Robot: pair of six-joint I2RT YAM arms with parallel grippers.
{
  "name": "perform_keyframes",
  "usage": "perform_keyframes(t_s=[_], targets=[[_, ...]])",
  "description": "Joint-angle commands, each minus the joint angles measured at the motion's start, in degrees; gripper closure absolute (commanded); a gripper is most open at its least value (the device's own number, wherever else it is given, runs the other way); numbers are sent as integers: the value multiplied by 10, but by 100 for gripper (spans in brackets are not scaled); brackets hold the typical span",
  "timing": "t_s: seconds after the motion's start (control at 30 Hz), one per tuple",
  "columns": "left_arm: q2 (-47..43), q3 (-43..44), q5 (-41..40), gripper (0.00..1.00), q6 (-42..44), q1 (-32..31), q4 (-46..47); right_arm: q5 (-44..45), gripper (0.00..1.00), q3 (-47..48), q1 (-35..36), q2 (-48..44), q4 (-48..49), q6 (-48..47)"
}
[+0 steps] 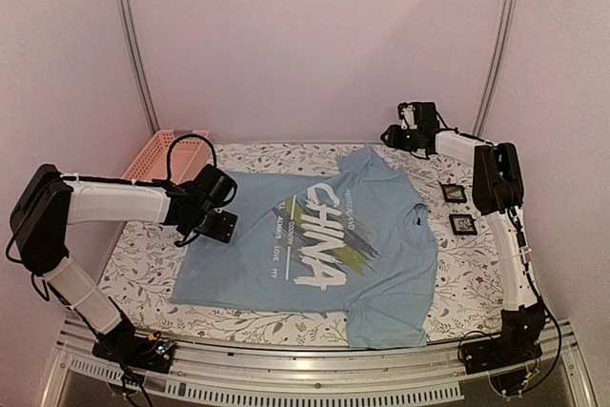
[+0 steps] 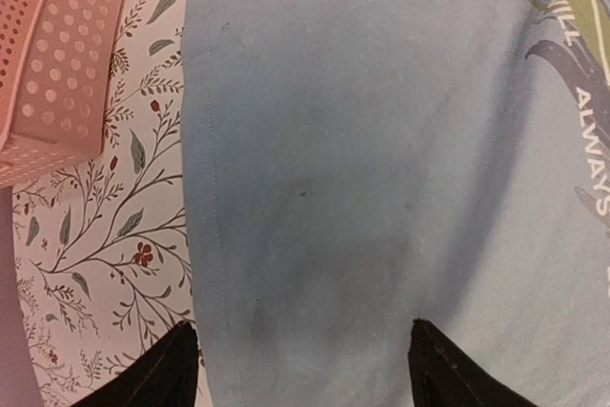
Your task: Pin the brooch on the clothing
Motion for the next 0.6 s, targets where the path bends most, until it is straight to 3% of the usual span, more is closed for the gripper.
perform_keyframes(t_s=[0.0,0.1,0.3,0.57], targets=[[16,-14,15,25,-32,32,28,43,69,-138,-2,-152,-78,-47],[37,-4,19,25,-55,62,43,49,83,-255,9,-232,-115,-56],[134,100,6,26,-26,102,65,94,99,-439,69,-329,-153,-71],[326,275,-31,27,11,126,33,89,100,-594,131,-408,-165,-27]])
